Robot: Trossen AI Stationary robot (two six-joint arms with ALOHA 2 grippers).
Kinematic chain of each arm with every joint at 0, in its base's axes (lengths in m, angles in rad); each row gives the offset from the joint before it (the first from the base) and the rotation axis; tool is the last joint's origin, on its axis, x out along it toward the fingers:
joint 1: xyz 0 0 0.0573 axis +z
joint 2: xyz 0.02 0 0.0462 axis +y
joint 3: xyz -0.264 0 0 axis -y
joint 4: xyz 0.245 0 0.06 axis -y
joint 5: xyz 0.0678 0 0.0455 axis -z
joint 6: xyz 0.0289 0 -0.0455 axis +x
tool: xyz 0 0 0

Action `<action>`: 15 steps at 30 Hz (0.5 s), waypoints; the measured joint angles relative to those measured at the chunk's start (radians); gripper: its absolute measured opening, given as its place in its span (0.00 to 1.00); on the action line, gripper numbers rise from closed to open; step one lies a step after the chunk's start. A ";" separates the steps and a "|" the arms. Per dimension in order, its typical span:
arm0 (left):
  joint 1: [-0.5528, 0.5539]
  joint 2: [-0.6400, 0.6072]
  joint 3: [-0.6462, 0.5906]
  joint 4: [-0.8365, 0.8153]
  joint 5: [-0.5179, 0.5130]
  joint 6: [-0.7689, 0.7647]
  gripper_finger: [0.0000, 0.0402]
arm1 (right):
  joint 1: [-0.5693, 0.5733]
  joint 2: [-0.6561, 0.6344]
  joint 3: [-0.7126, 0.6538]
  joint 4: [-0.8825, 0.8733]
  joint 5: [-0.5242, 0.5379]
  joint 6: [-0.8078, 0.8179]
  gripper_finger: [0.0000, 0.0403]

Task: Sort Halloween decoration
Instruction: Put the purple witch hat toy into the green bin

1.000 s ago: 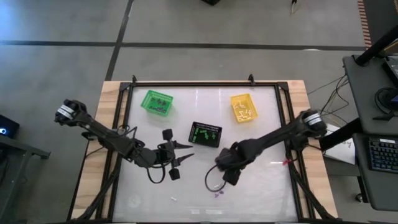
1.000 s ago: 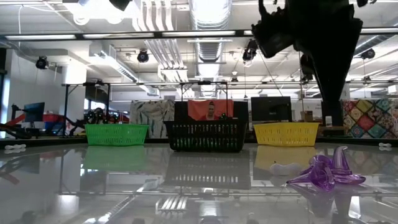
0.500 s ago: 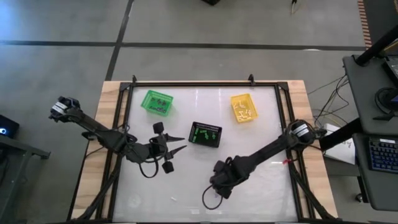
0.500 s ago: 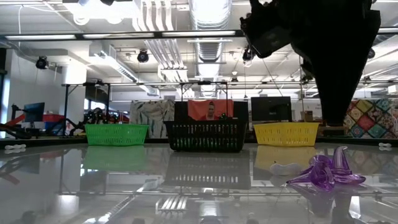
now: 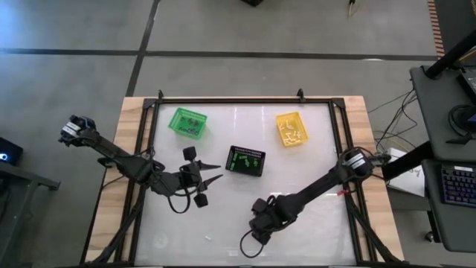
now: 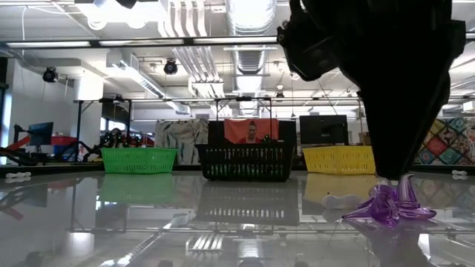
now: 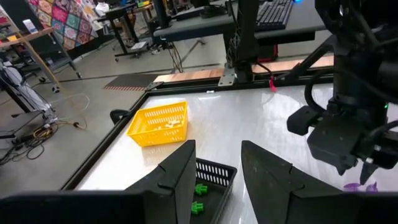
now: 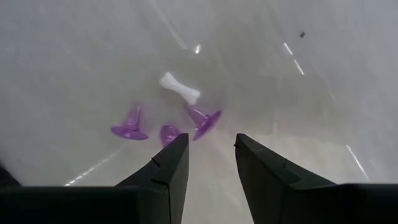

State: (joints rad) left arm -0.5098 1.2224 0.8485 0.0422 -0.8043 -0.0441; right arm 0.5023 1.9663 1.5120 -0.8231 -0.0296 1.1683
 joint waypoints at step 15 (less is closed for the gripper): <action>0.000 0.001 0.000 -0.008 0.002 -0.010 0.28 | 0.001 0.044 0.000 0.036 0.031 -0.001 0.23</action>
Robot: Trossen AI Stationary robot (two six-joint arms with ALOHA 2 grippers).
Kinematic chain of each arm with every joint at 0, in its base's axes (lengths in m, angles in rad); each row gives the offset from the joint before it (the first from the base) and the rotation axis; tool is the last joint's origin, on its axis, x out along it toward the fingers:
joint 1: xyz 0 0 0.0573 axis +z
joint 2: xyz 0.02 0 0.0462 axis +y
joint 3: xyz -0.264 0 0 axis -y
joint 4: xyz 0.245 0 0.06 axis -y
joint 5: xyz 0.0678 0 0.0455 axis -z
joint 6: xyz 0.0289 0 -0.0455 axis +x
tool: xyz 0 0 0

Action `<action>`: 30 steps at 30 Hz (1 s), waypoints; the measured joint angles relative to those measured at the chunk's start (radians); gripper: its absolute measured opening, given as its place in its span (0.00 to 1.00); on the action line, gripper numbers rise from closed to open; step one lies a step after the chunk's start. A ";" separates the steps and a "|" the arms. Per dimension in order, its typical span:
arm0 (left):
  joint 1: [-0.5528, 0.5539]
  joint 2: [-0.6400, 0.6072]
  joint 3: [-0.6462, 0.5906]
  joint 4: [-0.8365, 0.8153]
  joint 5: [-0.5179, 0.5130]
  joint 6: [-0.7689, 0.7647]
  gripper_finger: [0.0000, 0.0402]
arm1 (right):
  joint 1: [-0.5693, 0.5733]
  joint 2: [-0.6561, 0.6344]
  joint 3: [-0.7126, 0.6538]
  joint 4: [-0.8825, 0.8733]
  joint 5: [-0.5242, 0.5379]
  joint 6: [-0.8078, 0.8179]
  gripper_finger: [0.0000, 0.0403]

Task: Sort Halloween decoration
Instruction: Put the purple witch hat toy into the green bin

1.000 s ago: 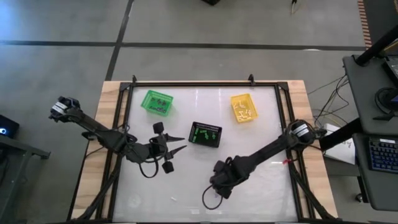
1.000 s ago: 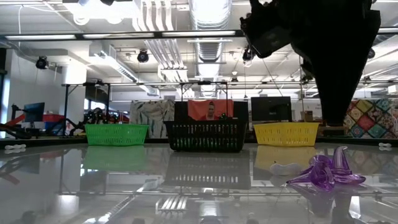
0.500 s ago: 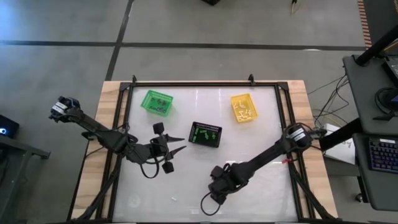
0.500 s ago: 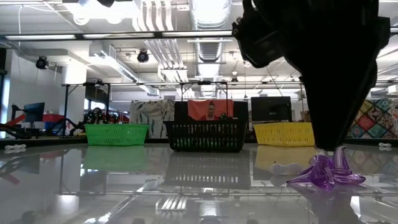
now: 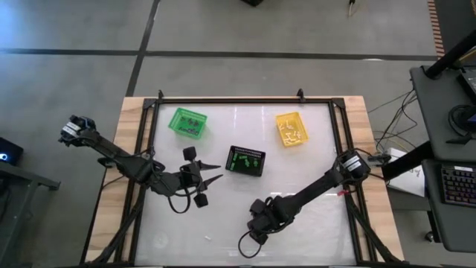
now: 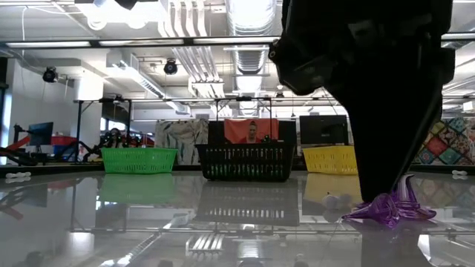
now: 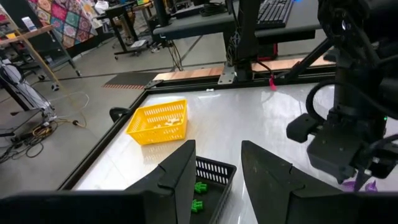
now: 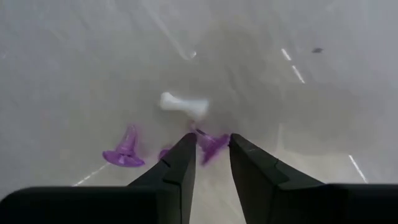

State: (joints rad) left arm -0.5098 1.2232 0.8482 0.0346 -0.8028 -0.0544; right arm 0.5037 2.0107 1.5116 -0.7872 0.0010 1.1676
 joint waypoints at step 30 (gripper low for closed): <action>-0.043 -0.029 0.000 0.000 0.000 -0.008 0.28 | -0.017 -0.145 0.000 -0.096 0.098 -0.217 0.02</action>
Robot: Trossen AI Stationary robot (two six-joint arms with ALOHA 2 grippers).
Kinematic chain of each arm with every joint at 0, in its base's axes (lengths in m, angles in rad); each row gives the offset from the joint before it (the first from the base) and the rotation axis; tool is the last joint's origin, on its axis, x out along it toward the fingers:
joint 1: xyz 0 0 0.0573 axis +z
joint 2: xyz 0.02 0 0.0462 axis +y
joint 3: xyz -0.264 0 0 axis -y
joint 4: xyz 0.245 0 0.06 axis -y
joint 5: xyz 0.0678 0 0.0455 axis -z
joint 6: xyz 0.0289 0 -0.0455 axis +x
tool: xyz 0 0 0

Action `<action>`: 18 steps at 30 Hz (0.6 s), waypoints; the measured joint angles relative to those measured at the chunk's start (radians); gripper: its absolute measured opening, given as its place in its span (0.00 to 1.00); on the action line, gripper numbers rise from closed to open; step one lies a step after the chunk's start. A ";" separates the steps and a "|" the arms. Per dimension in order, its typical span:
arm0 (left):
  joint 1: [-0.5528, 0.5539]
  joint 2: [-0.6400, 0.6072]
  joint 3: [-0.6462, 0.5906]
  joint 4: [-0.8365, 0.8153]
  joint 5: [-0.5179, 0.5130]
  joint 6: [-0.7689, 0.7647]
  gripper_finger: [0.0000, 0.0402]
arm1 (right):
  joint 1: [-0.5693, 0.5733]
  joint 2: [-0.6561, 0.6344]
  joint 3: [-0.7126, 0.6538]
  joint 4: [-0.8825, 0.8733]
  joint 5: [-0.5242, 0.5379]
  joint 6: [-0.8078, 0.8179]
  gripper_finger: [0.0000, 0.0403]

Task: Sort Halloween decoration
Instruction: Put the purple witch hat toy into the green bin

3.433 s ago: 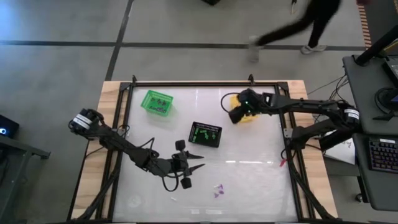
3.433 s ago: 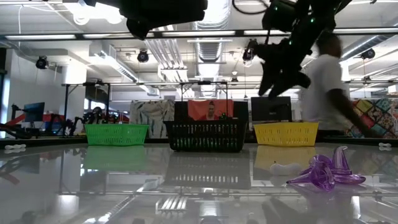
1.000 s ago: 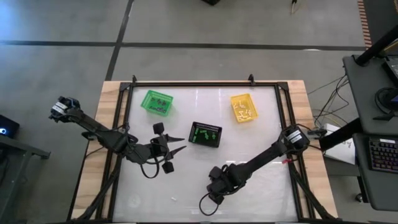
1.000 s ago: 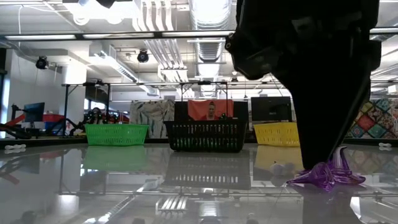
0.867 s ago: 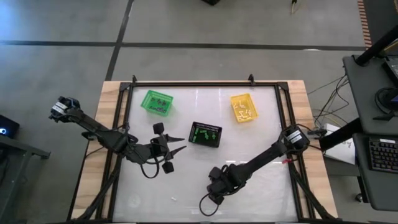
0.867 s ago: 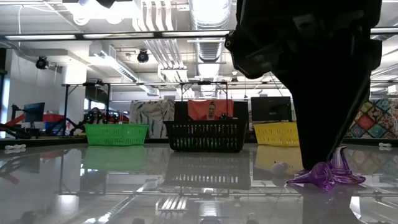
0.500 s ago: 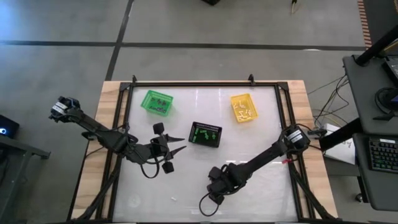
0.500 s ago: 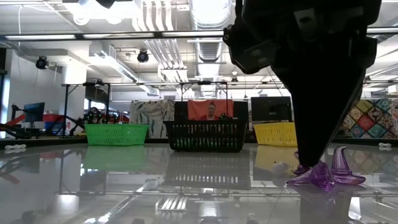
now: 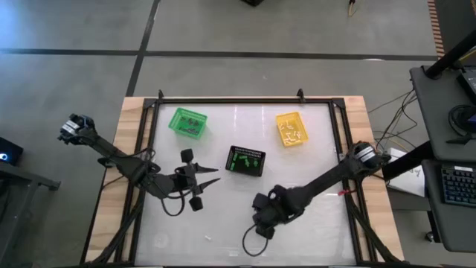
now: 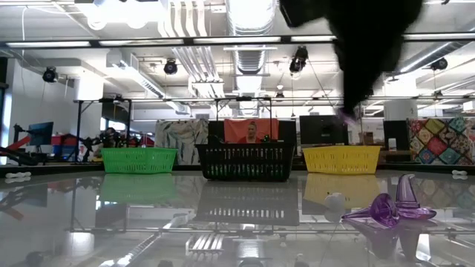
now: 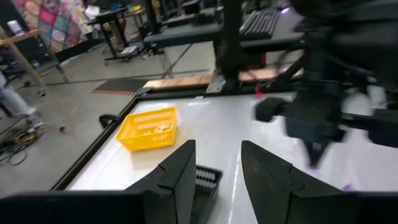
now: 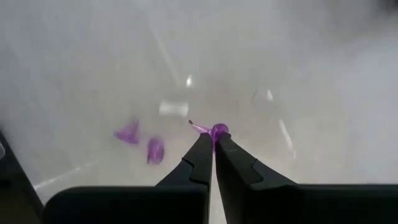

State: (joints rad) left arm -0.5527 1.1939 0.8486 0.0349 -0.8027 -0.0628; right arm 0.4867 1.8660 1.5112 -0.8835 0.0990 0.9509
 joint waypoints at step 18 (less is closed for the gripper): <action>-0.249 -0.126 0.000 0.000 -0.209 -0.004 0.28 | -0.462 -0.037 0.000 0.650 0.218 -0.827 0.02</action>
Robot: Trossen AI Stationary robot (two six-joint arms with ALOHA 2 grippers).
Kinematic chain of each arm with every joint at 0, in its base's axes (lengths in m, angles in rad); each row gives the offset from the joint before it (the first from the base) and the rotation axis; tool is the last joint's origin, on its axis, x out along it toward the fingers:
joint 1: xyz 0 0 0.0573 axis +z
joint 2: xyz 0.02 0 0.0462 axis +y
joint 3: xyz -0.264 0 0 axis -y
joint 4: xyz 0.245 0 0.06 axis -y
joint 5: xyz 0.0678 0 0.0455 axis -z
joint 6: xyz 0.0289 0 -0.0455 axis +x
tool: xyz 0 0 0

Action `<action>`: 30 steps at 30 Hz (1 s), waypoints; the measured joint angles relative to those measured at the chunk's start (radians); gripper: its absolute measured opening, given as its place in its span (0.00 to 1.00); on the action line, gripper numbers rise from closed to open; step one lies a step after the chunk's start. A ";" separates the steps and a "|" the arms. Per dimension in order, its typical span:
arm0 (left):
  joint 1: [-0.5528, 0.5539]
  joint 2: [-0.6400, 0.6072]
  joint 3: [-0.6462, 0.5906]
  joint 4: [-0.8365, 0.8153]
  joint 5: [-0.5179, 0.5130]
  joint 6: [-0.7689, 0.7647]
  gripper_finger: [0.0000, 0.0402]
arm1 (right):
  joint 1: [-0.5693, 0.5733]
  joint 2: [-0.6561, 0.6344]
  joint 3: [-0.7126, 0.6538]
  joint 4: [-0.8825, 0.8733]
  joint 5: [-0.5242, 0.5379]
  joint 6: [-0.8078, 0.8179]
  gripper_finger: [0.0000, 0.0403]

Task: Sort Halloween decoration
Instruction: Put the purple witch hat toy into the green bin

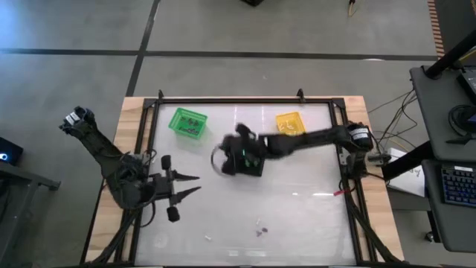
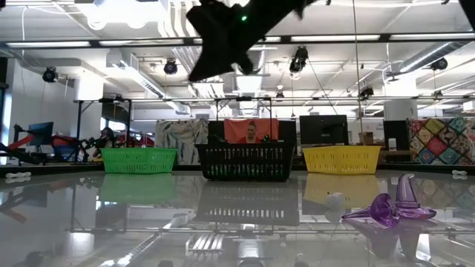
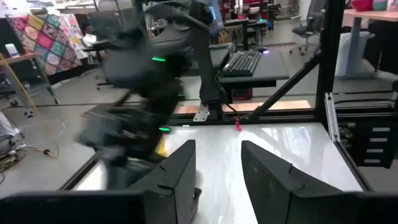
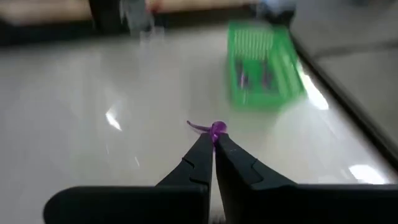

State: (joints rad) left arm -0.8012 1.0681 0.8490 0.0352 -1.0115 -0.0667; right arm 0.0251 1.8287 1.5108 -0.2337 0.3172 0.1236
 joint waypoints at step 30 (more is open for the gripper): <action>-0.088 -0.018 0.000 -0.052 -0.257 0.050 0.28 | -0.303 0.467 0.360 0.527 -0.266 -0.028 0.02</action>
State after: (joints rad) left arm -0.8897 1.0503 0.8486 -0.0170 -1.2682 -0.0165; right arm -0.2775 2.2961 1.8709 0.2929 0.0517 0.0958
